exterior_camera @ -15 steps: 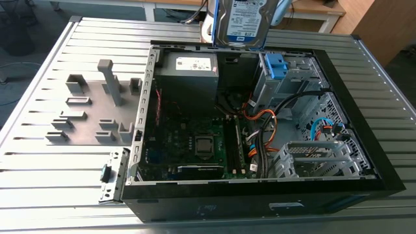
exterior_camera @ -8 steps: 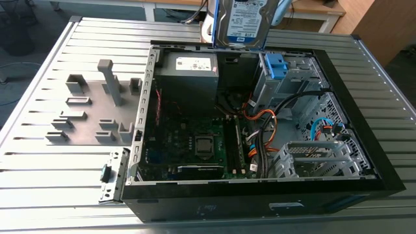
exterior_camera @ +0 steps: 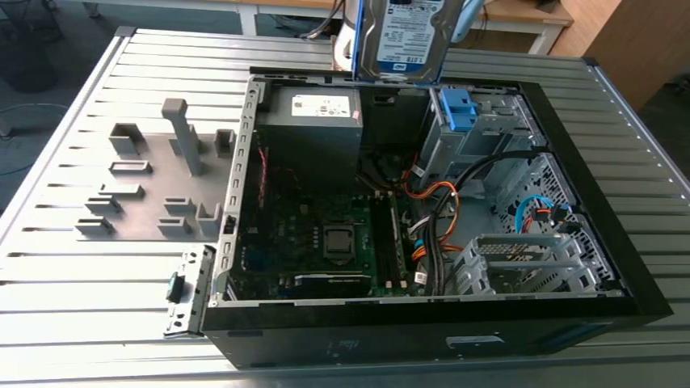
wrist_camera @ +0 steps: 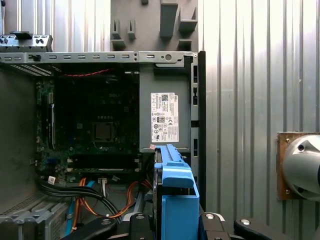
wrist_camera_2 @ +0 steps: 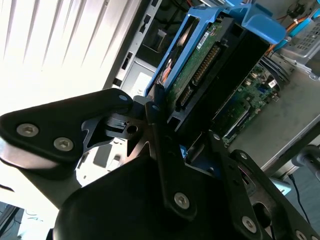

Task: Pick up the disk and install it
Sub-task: 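Pick up the disk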

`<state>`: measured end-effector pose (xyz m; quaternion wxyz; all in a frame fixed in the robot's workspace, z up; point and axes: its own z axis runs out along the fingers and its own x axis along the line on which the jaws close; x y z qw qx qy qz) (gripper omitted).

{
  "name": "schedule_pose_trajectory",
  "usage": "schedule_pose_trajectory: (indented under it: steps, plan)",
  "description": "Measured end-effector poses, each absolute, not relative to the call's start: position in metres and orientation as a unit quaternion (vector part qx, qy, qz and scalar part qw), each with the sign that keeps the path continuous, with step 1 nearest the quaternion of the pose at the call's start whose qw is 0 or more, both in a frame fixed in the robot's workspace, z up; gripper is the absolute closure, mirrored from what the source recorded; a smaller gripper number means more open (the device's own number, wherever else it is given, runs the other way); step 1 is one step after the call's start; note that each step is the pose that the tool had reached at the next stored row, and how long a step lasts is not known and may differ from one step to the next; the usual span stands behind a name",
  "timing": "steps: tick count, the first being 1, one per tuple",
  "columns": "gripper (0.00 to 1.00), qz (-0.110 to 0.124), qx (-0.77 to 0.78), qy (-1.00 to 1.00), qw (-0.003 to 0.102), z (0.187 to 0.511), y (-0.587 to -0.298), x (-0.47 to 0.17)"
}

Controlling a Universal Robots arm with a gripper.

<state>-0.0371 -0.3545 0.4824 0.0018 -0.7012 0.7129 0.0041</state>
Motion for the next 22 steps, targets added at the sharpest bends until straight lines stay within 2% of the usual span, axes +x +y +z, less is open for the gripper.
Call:
schedule_pose_trajectory:
  steps: [22]
  plan:
    - [0.64, 0.002, -0.701, 0.713, 0.0, 0.4824, -0.3624, -0.0371]
